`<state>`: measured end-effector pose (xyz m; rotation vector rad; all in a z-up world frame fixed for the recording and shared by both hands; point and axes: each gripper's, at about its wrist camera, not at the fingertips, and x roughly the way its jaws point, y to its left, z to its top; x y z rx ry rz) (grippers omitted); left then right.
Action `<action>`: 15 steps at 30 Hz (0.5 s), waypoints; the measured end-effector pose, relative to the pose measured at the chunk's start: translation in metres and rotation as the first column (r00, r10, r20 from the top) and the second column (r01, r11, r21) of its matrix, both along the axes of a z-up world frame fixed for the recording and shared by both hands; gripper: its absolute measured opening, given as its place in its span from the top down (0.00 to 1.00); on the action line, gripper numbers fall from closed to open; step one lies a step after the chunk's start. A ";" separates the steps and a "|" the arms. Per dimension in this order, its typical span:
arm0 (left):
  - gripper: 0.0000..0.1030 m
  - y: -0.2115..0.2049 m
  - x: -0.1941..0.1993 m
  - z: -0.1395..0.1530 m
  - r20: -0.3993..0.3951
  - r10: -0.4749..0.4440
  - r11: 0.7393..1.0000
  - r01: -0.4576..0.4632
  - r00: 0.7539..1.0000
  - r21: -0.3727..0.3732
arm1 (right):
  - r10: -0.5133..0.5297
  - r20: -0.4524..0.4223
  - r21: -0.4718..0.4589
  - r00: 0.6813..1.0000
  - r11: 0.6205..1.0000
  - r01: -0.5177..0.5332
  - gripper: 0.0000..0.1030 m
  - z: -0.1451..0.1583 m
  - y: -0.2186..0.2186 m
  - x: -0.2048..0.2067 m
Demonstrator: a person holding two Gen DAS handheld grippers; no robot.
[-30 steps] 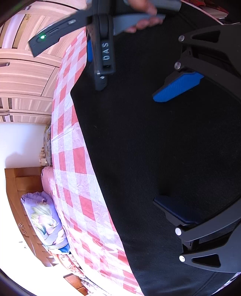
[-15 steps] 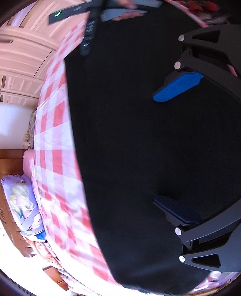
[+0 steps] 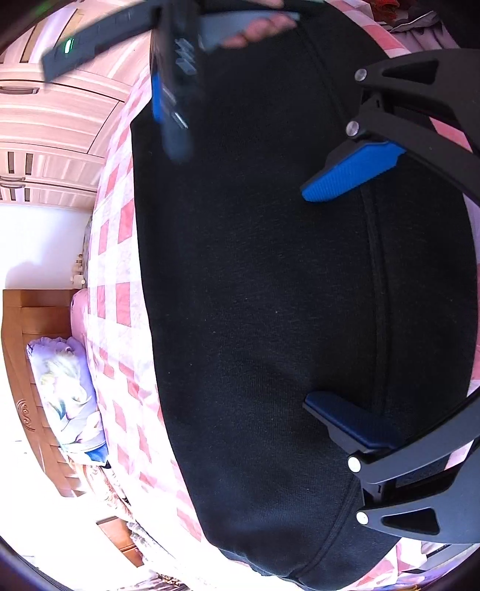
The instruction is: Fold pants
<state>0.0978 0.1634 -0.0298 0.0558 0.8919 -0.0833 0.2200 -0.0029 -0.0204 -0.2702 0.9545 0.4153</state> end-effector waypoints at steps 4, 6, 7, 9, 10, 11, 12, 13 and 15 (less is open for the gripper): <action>0.01 0.002 0.002 0.000 -0.005 0.001 1.000 -0.001 1.000 0.000 | -0.037 -0.025 0.021 0.999 0.999 0.037 0.04 0.002 0.008 0.026; 0.01 0.001 0.003 0.000 -0.002 0.000 1.000 0.000 1.000 0.001 | -0.049 -0.001 0.011 0.999 0.999 0.049 0.04 0.002 0.010 0.029; 0.01 0.002 0.002 0.000 0.001 0.001 1.000 -0.001 1.000 0.000 | -0.060 0.010 0.016 0.998 0.998 0.060 0.04 0.003 0.009 0.031; 0.01 0.001 0.001 0.000 0.003 0.002 1.000 -0.002 1.000 0.000 | -0.082 0.044 0.040 0.996 0.996 0.080 0.04 0.002 0.007 0.029; 0.01 0.002 0.001 0.000 -0.004 0.002 1.000 -0.002 1.000 0.001 | -0.081 0.052 0.040 0.995 0.996 0.079 0.04 0.002 0.007 0.027; 0.01 0.002 0.002 0.003 -0.024 0.001 1.000 -0.001 1.000 0.002 | -0.079 0.049 0.046 0.996 0.996 0.077 0.04 0.003 0.006 0.027; 0.01 0.002 0.001 0.006 -0.042 -0.010 1.000 0.010 0.999 0.001 | -0.079 0.045 0.053 0.996 0.996 0.077 0.04 0.004 0.004 0.027; 0.01 0.004 0.000 0.014 -0.039 -0.033 0.999 0.034 0.999 0.011 | -0.079 0.043 0.061 0.996 0.995 0.076 0.04 0.004 0.003 0.028; 0.01 0.017 0.002 0.026 0.006 -0.001 0.996 0.000 1.000 0.087 | -0.078 0.046 0.046 0.996 0.996 0.076 0.04 0.003 0.005 0.028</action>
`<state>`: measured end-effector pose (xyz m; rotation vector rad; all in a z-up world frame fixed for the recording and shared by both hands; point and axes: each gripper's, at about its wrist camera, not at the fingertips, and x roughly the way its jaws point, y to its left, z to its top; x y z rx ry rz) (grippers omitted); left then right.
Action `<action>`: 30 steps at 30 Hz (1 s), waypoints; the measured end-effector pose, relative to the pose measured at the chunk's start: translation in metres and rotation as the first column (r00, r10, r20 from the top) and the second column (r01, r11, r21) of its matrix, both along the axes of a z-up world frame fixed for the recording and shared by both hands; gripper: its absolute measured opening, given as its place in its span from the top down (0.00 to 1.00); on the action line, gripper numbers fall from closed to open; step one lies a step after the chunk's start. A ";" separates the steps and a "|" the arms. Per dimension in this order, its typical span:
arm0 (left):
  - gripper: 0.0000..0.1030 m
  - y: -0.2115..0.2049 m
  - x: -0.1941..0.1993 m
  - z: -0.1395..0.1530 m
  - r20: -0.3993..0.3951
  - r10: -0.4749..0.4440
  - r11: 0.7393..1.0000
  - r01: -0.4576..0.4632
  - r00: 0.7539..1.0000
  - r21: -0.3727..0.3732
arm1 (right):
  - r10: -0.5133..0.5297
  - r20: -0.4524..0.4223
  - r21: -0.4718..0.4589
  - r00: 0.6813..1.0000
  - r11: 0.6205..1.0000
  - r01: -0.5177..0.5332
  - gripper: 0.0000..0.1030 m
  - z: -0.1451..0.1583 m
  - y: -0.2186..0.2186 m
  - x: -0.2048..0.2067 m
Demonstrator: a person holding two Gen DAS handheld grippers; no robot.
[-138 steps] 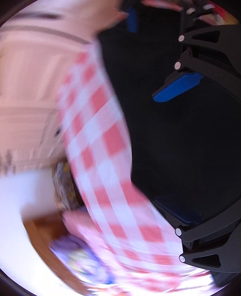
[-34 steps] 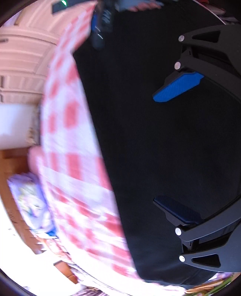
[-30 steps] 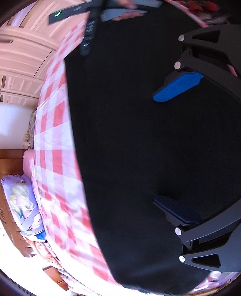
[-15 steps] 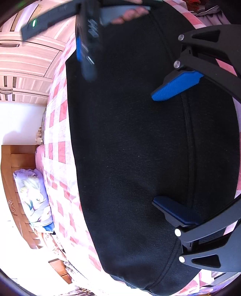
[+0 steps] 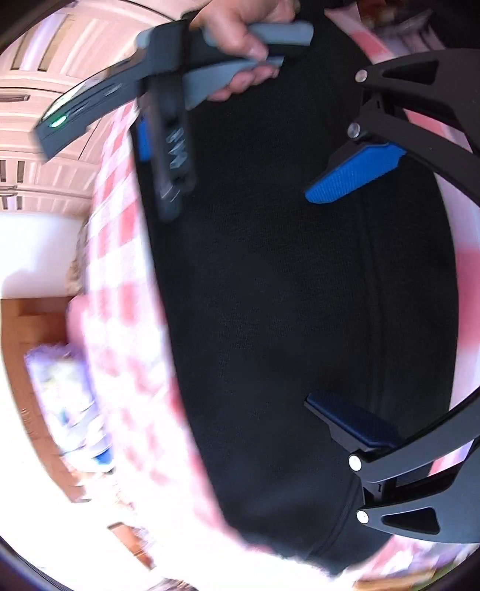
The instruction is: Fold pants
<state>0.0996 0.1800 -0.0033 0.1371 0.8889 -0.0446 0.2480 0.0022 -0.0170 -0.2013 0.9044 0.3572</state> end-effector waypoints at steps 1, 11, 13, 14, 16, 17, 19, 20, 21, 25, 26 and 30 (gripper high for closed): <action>0.01 0.015 0.005 0.006 0.012 0.050 0.999 -0.050 0.999 0.021 | 0.000 0.004 -0.017 1.000 1.000 0.000 0.04 0.000 0.000 0.000; 0.01 0.104 0.018 -0.027 -0.012 0.265 0.953 -0.263 0.964 -0.148 | -0.002 0.011 -0.028 1.000 1.000 0.002 0.04 -0.002 0.002 -0.003; 0.01 0.103 0.017 -0.028 0.004 0.282 0.948 -0.278 0.959 -0.154 | -0.044 0.040 -0.059 0.998 0.997 0.046 0.04 0.004 0.007 -0.009; 0.01 0.103 0.017 -0.028 0.001 0.285 0.946 -0.281 0.959 -0.162 | -0.033 0.051 -0.047 0.998 0.998 0.035 0.04 0.008 0.011 -0.013; 0.01 0.105 0.019 -0.029 -0.008 0.279 0.947 -0.276 0.960 -0.162 | 0.047 0.086 -0.011 0.995 0.999 -0.046 0.04 0.018 0.025 -0.021; 0.01 0.105 0.020 -0.029 -0.013 0.274 0.948 -0.272 0.962 -0.162 | 0.072 0.108 -0.043 0.992 0.997 -0.067 0.04 0.021 0.034 -0.021; 0.01 0.108 0.022 -0.031 -0.015 0.271 0.949 -0.270 0.963 -0.163 | 0.066 0.062 -0.072 0.996 0.995 -0.062 0.04 0.015 0.039 -0.008; 0.01 0.108 0.021 -0.031 -0.013 0.271 0.949 -0.269 0.963 -0.162 | 0.055 -0.037 -0.050 0.998 0.997 -0.057 0.04 0.003 0.036 0.007; 0.01 0.108 0.022 -0.032 -0.011 0.270 0.950 -0.269 0.963 -0.162 | 0.065 -0.066 -0.024 0.996 0.997 -0.067 0.04 -0.004 0.031 0.017; 0.01 0.108 0.022 -0.033 -0.009 0.267 0.950 -0.264 0.964 -0.167 | 0.043 -0.033 0.019 0.999 0.999 -0.042 0.04 0.005 0.014 0.023; 0.01 0.109 0.022 -0.033 -0.009 0.266 0.950 -0.263 0.964 -0.168 | -0.012 -0.004 0.007 1.000 1.000 0.012 0.04 0.011 0.006 0.020; 0.01 0.108 0.021 -0.032 -0.004 0.266 0.950 -0.263 0.964 -0.167 | -0.094 0.033 0.047 0.995 0.995 0.093 0.04 0.032 -0.042 -0.002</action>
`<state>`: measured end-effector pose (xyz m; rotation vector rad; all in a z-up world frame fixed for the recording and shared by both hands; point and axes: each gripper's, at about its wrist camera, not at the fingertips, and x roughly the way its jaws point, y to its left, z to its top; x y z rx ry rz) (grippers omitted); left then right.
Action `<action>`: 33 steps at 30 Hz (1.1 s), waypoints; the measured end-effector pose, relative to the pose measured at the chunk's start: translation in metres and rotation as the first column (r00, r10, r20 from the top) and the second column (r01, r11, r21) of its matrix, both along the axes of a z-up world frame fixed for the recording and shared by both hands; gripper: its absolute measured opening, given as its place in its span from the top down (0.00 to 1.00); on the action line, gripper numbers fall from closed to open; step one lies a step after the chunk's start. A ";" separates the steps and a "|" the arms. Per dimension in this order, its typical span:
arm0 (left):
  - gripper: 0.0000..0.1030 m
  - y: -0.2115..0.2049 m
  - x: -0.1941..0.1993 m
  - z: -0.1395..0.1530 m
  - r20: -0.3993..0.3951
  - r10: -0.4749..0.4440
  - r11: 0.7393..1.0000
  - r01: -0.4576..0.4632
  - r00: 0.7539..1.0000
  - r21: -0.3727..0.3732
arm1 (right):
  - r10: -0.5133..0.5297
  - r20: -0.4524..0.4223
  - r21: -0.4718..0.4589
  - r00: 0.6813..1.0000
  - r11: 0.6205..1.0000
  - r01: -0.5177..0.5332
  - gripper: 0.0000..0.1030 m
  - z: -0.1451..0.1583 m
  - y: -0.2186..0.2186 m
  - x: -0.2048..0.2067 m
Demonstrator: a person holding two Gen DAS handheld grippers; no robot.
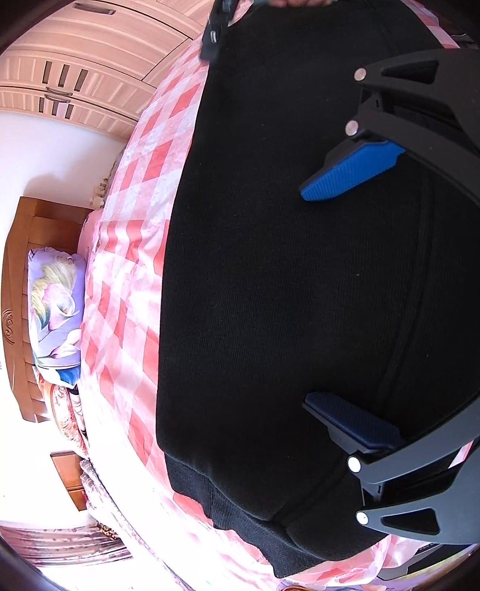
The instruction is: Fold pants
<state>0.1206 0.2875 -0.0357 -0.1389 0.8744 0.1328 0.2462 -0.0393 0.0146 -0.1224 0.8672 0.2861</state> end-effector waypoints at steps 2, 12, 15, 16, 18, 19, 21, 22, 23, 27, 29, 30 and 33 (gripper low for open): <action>0.01 0.000 0.000 0.000 0.001 0.000 1.000 0.000 1.000 0.001 | -0.028 -0.045 -0.079 0.999 0.997 0.025 0.04 -0.007 -0.025 -0.009; 0.01 0.000 0.000 0.000 -0.001 0.002 1.000 -0.002 1.000 0.000 | -0.067 -0.110 -0.067 0.992 0.996 0.060 0.04 -0.012 -0.108 -0.070; 0.01 0.001 0.000 0.000 0.000 0.002 1.000 -0.002 1.000 0.000 | 0.067 -0.085 0.024 0.994 0.998 -0.065 0.04 -0.010 -0.084 -0.081; 0.01 0.001 0.000 0.001 0.001 0.003 1.000 -0.003 1.000 0.001 | 0.103 -0.068 -0.024 0.992 0.994 -0.105 0.04 -0.017 -0.069 -0.083; 0.01 0.000 0.000 0.001 0.002 0.006 1.000 -0.006 1.000 0.005 | 0.103 -0.091 -0.098 0.991 0.989 -0.112 0.04 -0.034 -0.057 -0.085; 0.01 -0.001 -0.001 0.001 0.007 0.006 1.000 -0.006 1.000 0.011 | 0.098 -0.068 -0.070 0.993 0.992 -0.102 0.04 -0.034 -0.059 -0.087; 0.01 -0.004 -0.004 0.003 0.025 0.011 0.999 -0.011 1.000 0.035 | 0.091 -0.083 -0.034 0.992 0.995 -0.094 0.04 -0.034 -0.066 -0.084; 0.01 -0.007 -0.007 0.005 0.024 0.016 0.999 -0.017 1.000 0.044 | 0.095 -0.083 -0.027 0.992 0.995 -0.097 0.04 -0.035 -0.066 -0.083; 0.02 -0.011 -0.015 0.012 0.019 0.009 0.998 -0.010 1.000 0.061 | 0.095 -0.078 -0.033 0.992 0.995 -0.098 0.04 -0.036 -0.066 -0.084; 0.02 -0.002 -0.065 0.050 0.178 0.006 1.000 -0.011 0.984 0.024 | 0.087 -0.058 -0.059 0.995 0.994 -0.091 0.04 -0.035 -0.063 -0.089; 0.02 0.028 -0.077 0.054 0.172 0.070 0.995 -0.057 0.983 -0.080 | 0.089 -0.068 -0.039 0.994 0.995 -0.092 0.04 -0.036 -0.065 -0.088; 0.02 0.050 -0.082 0.051 0.157 0.116 0.982 -0.090 0.981 -0.166 | 0.090 -0.069 -0.037 0.994 0.995 -0.092 0.04 -0.036 -0.066 -0.086; 0.15 0.111 -0.104 0.034 0.101 0.254 0.896 -0.195 0.962 -0.399 | 0.087 -0.064 -0.044 0.994 0.995 -0.090 0.04 -0.036 -0.064 -0.087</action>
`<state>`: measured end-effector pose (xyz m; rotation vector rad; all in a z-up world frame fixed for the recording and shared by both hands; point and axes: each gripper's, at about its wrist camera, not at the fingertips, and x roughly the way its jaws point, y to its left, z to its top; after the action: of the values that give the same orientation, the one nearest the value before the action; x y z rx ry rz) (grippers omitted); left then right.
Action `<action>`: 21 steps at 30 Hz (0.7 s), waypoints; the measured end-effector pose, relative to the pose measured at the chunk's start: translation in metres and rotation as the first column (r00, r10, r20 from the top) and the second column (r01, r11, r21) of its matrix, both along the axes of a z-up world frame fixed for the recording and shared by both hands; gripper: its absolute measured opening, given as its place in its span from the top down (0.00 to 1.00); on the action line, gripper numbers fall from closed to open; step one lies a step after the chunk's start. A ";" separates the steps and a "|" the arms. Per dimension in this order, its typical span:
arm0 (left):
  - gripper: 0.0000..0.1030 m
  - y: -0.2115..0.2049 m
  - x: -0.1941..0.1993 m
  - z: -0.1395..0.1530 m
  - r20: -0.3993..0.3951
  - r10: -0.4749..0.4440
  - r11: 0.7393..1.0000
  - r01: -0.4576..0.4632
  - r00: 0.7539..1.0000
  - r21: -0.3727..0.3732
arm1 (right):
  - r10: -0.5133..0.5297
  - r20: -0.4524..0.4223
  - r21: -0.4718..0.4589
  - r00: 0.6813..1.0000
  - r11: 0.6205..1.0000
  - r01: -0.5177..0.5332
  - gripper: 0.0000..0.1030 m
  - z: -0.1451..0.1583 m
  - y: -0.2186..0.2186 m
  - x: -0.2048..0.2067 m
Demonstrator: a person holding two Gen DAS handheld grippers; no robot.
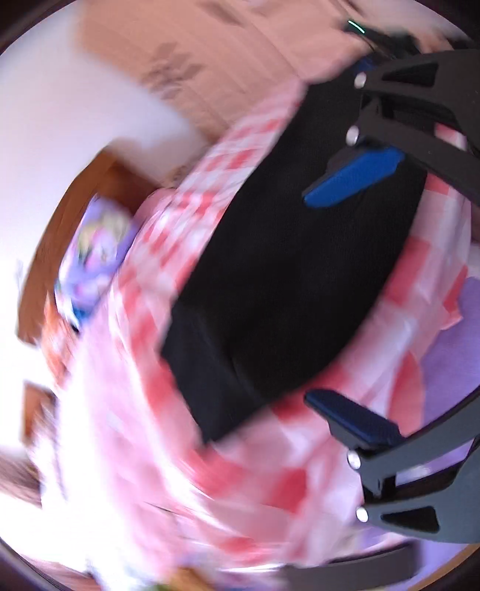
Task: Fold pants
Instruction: 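Grasp the pants cuff with the left gripper and lift it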
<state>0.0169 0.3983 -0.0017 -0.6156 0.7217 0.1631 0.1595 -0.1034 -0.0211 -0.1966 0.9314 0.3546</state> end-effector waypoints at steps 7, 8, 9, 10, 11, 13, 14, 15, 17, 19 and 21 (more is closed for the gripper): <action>0.33 0.025 -0.011 -0.015 0.041 -0.023 0.988 0.029 0.999 -0.152 | -0.001 -0.002 0.002 1.000 1.000 0.001 0.04 0.000 0.000 0.000; 0.33 0.023 -0.006 -0.018 0.031 -0.022 0.988 0.026 0.999 -0.153 | -0.001 -0.002 0.002 1.000 1.000 0.001 0.04 0.000 0.000 0.000; 0.33 0.022 0.001 -0.021 0.002 -0.016 0.990 0.016 1.000 -0.142 | -0.001 -0.002 0.002 1.000 1.000 0.001 0.04 0.000 0.000 0.000; 0.33 0.022 0.007 -0.025 -0.018 -0.007 0.991 0.005 1.000 -0.134 | -0.001 -0.002 0.002 1.000 1.000 0.001 0.04 0.000 0.000 0.000; 0.33 0.022 0.013 -0.029 -0.032 0.004 0.991 -0.008 0.999 -0.137 | -0.001 -0.002 0.002 1.000 1.000 0.001 0.04 0.000 -0.001 0.000; 0.33 0.022 0.017 -0.035 -0.032 0.015 0.987 -0.020 0.999 -0.158 | -0.001 -0.002 0.002 1.000 1.000 0.001 0.04 0.000 -0.001 0.000; 0.33 0.023 0.019 -0.036 -0.033 0.021 0.987 -0.026 0.999 -0.161 | 0.000 -0.002 0.002 1.000 1.000 0.000 0.04 0.000 -0.001 0.000; 0.33 0.025 0.020 -0.037 -0.030 0.025 0.986 -0.030 0.999 -0.164 | 0.000 -0.002 0.002 1.000 1.000 0.000 0.04 0.000 -0.001 0.000; 0.33 0.033 0.022 -0.035 -0.013 0.035 0.984 -0.037 0.999 -0.176 | 0.000 -0.002 0.002 1.000 1.000 0.000 0.04 0.000 -0.001 0.000; 0.47 0.043 0.022 -0.031 0.001 0.054 0.981 -0.053 0.999 -0.187 | -0.001 -0.001 0.001 1.000 1.000 0.001 0.04 0.000 -0.001 0.000; 0.62 0.048 0.022 -0.026 0.000 0.058 0.980 -0.057 0.998 -0.189 | -0.003 -0.001 0.002 1.000 1.000 0.003 0.04 0.000 -0.001 0.001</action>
<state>0.0392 0.4465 -0.0280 -0.8187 0.7197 0.1475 0.1602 -0.1041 -0.0215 -0.1937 0.9321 0.3528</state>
